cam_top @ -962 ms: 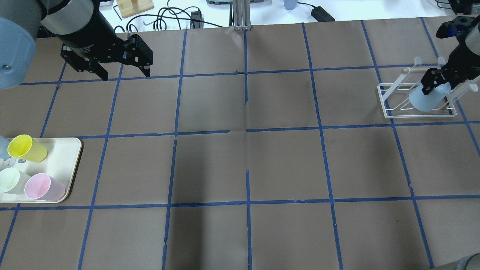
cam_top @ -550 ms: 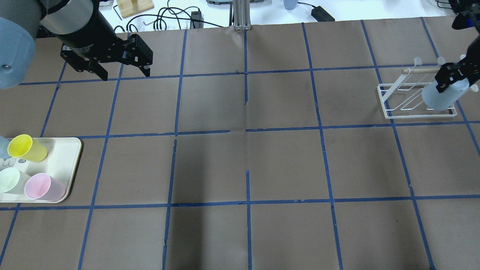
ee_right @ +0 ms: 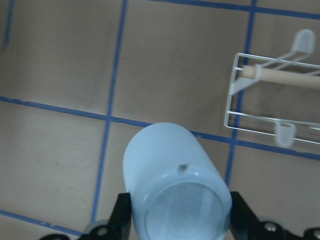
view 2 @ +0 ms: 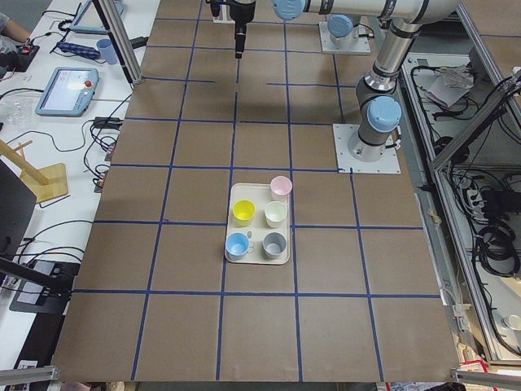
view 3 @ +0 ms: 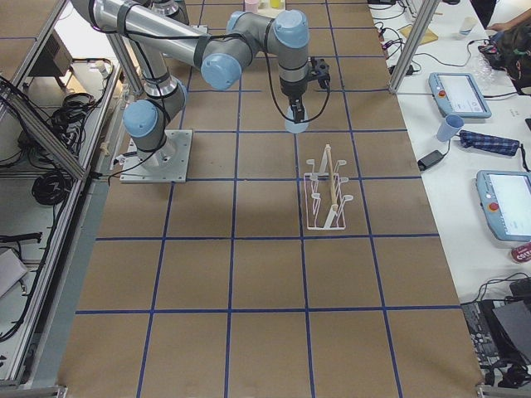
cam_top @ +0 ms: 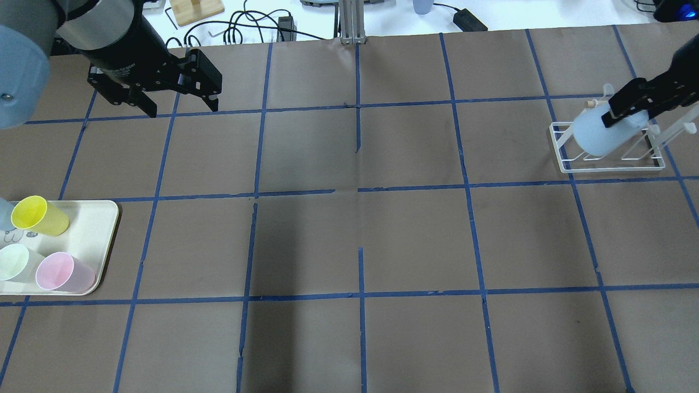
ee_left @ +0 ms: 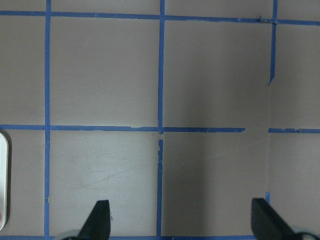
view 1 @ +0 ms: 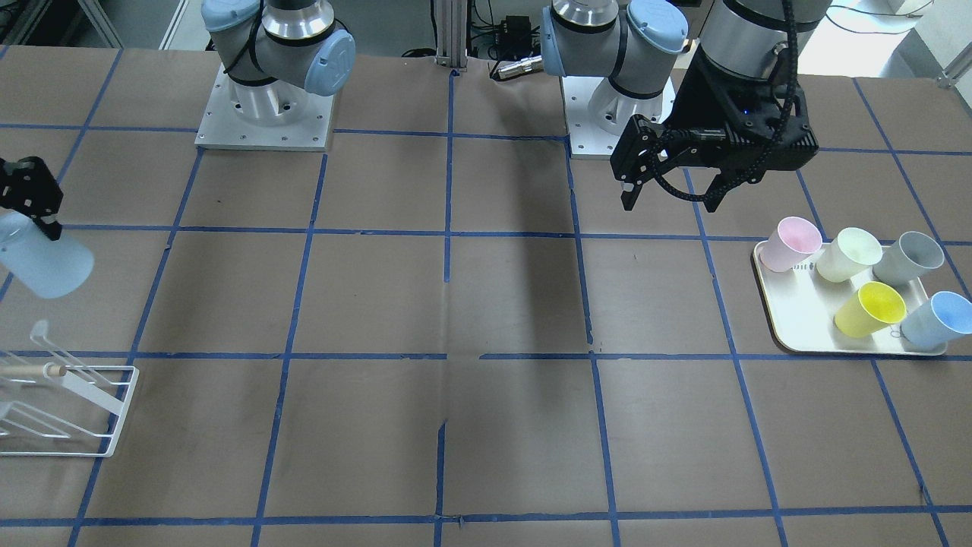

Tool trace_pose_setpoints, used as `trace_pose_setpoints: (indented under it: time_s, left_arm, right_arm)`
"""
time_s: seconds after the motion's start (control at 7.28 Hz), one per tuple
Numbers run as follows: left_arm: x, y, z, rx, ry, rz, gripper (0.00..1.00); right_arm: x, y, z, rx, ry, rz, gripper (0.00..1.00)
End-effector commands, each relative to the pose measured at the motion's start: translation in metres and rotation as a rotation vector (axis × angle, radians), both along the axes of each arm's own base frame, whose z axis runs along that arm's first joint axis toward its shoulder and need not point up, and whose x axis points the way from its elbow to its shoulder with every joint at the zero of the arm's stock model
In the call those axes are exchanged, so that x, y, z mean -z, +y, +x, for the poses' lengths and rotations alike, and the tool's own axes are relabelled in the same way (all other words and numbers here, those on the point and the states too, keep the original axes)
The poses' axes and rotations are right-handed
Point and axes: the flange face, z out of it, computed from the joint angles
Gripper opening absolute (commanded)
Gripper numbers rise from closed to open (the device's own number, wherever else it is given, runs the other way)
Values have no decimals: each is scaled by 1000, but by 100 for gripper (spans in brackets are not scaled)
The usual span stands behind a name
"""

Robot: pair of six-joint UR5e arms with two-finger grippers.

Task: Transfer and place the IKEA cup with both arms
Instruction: 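Lift the light blue cup off the rack with the right gripper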

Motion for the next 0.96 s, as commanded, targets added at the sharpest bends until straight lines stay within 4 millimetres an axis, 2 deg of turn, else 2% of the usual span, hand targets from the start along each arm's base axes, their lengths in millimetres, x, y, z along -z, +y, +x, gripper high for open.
trace_pose_setpoints:
  time_s: [0.0,0.14,0.27,0.41,0.55,0.69,0.82]
  left_arm:
    - [1,-2,6,34,17,3,100]
    - [1,-6,18,53,131,1,100]
    - [6,-6,39,54,250,26,100]
    - [12,-4,57,33,373,51,100]
    - [17,-1,68,-40,581,88,100]
    - [26,1,73,-80,683,106,100]
    - [34,1,61,-105,843,112,100]
  right_arm:
    - [-2,1,74,-47,-416,-13,31]
    - [-5,-1,105,-72,-531,-23,31]
    - [2,6,133,-54,-704,41,31]
    - [2,6,144,-22,-843,37,32]
    - [9,9,151,19,-932,79,32]
    - [18,11,157,96,-1055,142,32]
    - [20,15,164,178,-1159,213,32]
